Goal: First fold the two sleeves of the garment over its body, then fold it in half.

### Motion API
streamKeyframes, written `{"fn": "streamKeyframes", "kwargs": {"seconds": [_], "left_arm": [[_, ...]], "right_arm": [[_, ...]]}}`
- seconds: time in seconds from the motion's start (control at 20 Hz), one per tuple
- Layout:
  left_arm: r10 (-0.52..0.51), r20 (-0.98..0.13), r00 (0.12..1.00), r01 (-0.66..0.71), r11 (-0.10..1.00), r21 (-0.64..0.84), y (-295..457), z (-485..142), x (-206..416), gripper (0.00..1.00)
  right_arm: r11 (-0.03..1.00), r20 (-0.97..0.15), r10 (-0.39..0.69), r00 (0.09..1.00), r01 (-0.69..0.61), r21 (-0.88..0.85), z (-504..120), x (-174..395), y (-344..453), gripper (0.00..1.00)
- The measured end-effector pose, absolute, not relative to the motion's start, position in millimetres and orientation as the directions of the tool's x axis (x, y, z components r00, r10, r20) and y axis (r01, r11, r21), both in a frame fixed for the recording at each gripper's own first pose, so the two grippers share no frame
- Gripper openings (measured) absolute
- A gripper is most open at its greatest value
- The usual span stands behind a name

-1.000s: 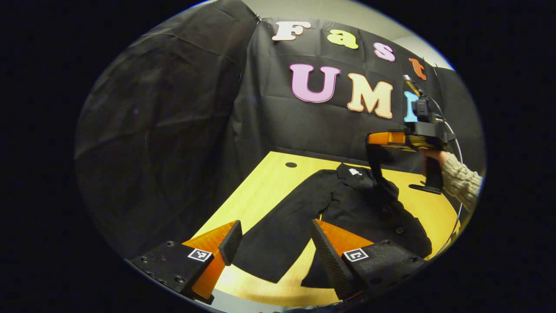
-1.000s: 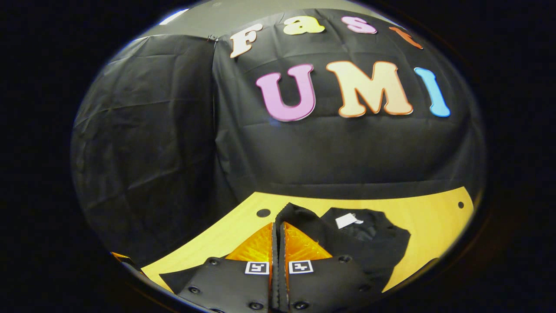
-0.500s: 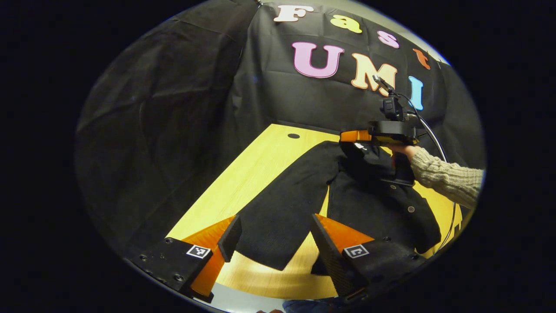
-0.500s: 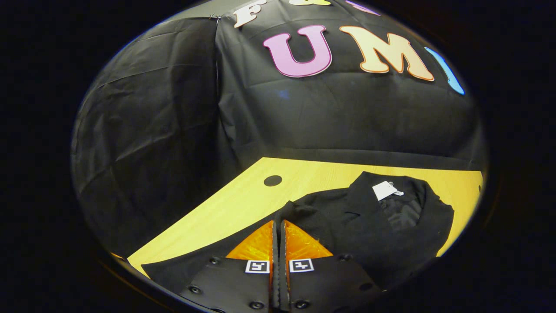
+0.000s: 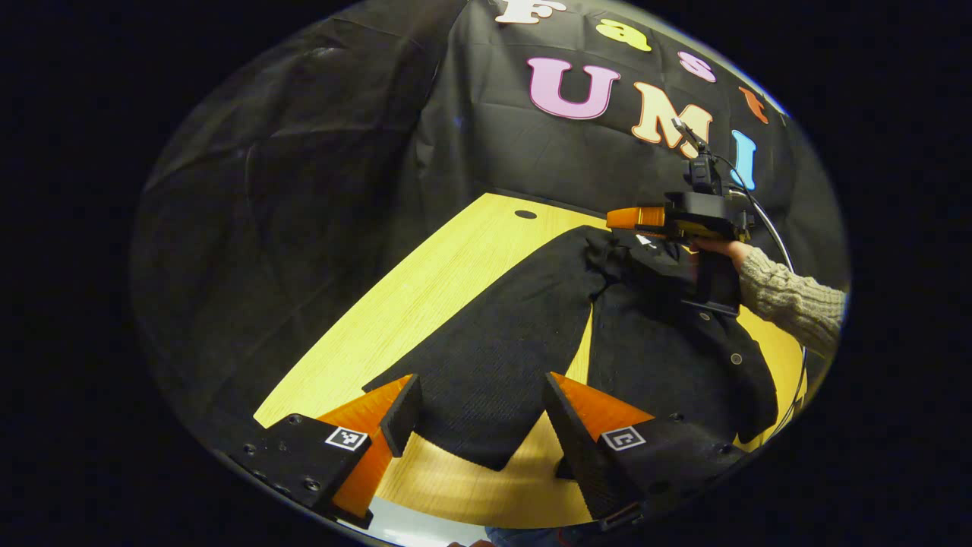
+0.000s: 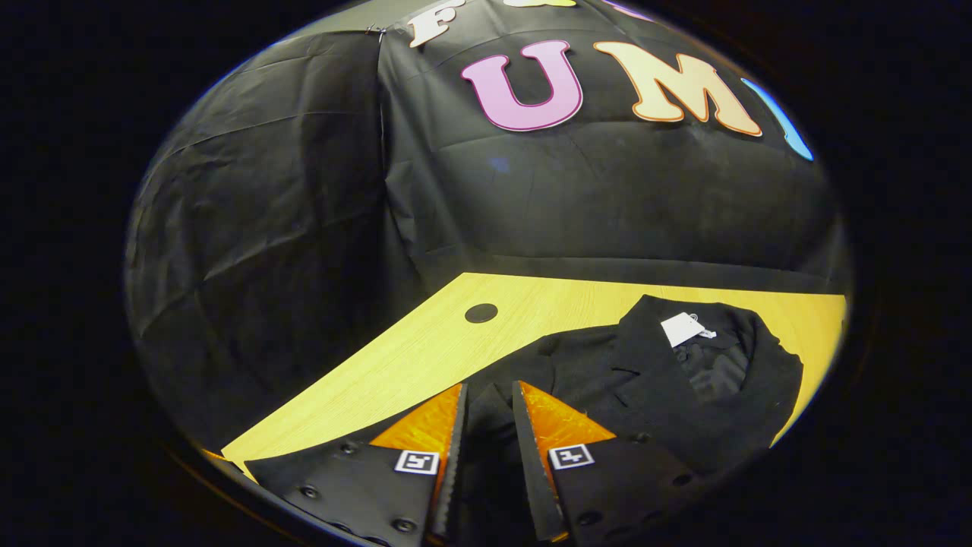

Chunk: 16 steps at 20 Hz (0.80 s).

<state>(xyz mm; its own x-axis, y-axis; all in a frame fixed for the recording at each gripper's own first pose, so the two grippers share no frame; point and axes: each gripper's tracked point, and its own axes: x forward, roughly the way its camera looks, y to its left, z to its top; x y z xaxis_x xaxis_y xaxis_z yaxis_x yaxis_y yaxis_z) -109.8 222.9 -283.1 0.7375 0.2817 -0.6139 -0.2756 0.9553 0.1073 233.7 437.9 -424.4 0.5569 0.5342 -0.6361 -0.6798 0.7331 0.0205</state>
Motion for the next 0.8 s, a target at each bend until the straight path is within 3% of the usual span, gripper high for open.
{"fn": "streamKeyframes", "kwargs": {"seconds": [0.3,0.65,0.75,0.8], "left_arm": [[0.311,-0.619,0.722,-0.278,0.948,0.153,230,-290,-112,0.95],[0.298,-0.657,0.693,-0.253,0.953,0.166,230,-313,-121,0.94],[0.306,-0.658,0.688,-0.25,0.951,0.181,233,-314,-124,0.96],[0.31,-0.657,0.687,-0.248,0.95,0.188,235,-313,-124,0.96]], "right_arm": [[0.729,-0.595,0.562,0.574,-0.684,0.028,-403,226,433,1.0],[0.732,-0.495,0.588,0.64,-0.682,-0.011,-320,206,395,0.95],[0.741,-0.448,0.587,0.674,-0.67,-0.037,-293,204,377,0.98],[0.746,-0.42,0.587,0.692,-0.664,-0.05,-278,204,369,0.94]]}}
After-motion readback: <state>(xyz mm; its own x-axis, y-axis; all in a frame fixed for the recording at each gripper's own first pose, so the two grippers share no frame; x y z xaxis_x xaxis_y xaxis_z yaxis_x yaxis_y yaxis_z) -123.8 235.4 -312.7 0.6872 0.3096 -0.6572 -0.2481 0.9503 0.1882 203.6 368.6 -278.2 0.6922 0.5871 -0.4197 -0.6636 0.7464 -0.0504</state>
